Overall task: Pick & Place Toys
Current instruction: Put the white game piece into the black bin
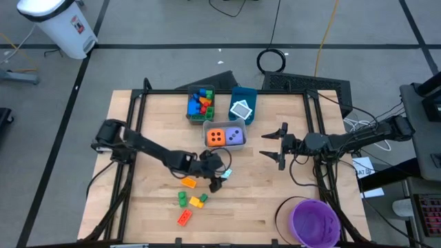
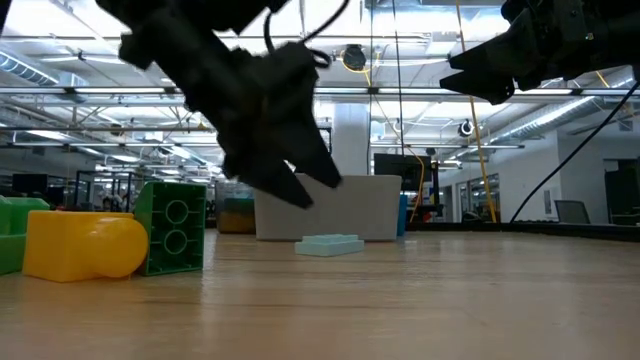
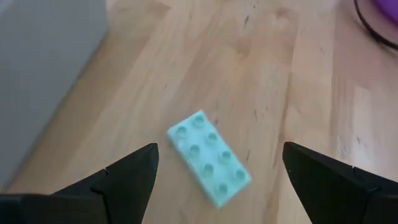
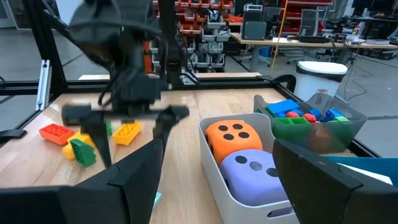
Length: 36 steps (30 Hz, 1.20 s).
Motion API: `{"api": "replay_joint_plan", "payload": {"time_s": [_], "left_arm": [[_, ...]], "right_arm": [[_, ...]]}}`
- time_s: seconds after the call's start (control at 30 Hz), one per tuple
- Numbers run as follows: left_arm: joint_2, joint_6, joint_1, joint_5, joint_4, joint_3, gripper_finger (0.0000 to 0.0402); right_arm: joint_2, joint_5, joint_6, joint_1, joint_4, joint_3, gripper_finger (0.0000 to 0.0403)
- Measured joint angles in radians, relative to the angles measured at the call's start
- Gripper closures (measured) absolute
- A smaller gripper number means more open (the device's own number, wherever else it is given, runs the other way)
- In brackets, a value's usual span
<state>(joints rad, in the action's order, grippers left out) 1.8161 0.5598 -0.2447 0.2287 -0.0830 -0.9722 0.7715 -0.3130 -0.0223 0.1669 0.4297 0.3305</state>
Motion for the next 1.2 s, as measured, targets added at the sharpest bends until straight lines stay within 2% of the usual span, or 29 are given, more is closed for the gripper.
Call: {"api": "replay_joint_plan", "payload": {"time_s": [0.13,0.2,0.37,0.57,0.7,1.0,1.2], "left_arm": [[0.097,-0.002,0.000,0.000,-0.125,0.000,0.0050],[0.132,-0.002,0.000,0.011,-0.132,0.000,0.0050],[0.165,0.041,0.009,0.081,-0.062,-0.021,0.0050],[0.167,0.028,0.010,0.063,0.011,-0.027,0.0058],[0.167,0.010,-0.002,0.066,0.038,-0.026,0.0105],[0.158,0.037,0.005,0.069,0.063,-0.023,0.0261],[0.071,0.009,0.003,0.039,0.140,-0.017,0.0264]], "right_arm": [[0.000,0.000,0.000,0.000,0.000,0.000,0.0124],[0.003,0.000,0.000,0.000,0.000,0.000,0.0124],[0.026,0.001,0.000,-0.002,0.009,0.000,0.0124],[0.061,-0.001,0.000,-0.003,0.029,0.000,0.0124],[0.079,0.000,0.000,-0.003,0.061,0.000,0.0124],[0.082,0.000,0.000,-0.003,0.075,0.000,0.0124],[0.082,0.001,0.000,-0.003,0.075,0.000,0.0124]]}}
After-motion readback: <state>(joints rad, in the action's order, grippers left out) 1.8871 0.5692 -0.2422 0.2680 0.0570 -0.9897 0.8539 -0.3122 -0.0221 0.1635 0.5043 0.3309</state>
